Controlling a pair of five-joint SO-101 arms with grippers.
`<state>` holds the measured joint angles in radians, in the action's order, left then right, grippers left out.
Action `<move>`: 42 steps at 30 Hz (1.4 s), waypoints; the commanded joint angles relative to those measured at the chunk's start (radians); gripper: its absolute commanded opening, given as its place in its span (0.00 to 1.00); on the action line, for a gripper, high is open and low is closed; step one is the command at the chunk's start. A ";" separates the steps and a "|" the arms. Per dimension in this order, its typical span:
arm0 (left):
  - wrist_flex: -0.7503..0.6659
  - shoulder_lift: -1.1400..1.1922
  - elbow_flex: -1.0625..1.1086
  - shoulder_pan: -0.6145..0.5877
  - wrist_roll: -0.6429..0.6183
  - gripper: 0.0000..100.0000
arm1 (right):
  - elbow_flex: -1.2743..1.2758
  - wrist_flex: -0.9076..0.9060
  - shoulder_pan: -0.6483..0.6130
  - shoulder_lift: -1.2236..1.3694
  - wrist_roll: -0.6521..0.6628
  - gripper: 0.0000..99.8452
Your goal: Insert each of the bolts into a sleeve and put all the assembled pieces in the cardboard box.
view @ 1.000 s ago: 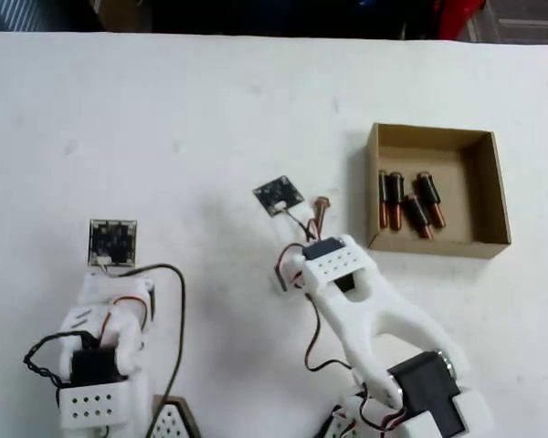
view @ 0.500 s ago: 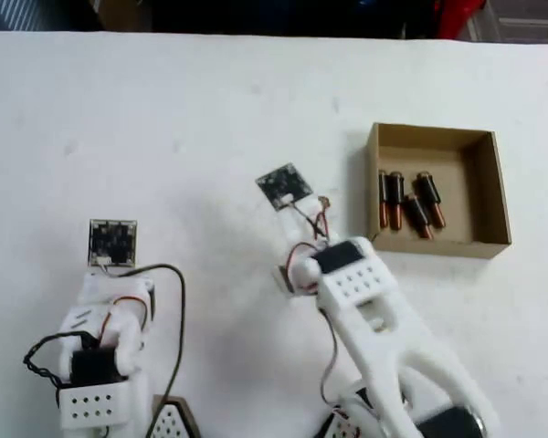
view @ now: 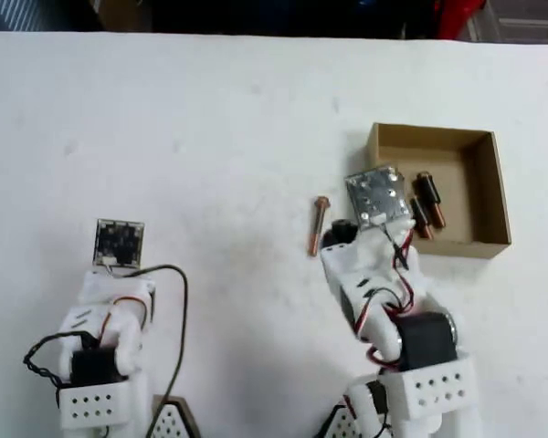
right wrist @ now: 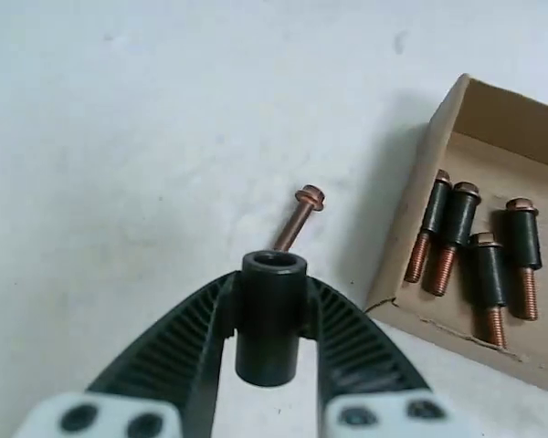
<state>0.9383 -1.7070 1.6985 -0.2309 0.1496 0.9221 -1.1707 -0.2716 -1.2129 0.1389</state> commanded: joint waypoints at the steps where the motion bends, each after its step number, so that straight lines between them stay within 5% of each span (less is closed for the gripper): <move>1: -0.031 -0.010 -0.005 -0.002 0.009 0.02 | 0.020 0.001 0.024 -0.061 0.011 0.02; 30: -0.021 -0.010 -0.002 -0.001 0.015 0.02 | 0.348 0.036 0.024 -0.582 0.002 0.02; 37: 0.198 -0.007 -0.169 0.056 0.069 0.02 | 0.354 0.081 0.025 -0.582 -0.054 0.02; 42: 0.224 -0.004 -0.284 0.097 0.157 0.02 | 0.442 0.179 0.033 -0.582 -0.098 0.02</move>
<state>1.1454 -1.7070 1.5451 -0.1588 0.2493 1.3426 -1.0602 -0.2562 -1.7868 0.0575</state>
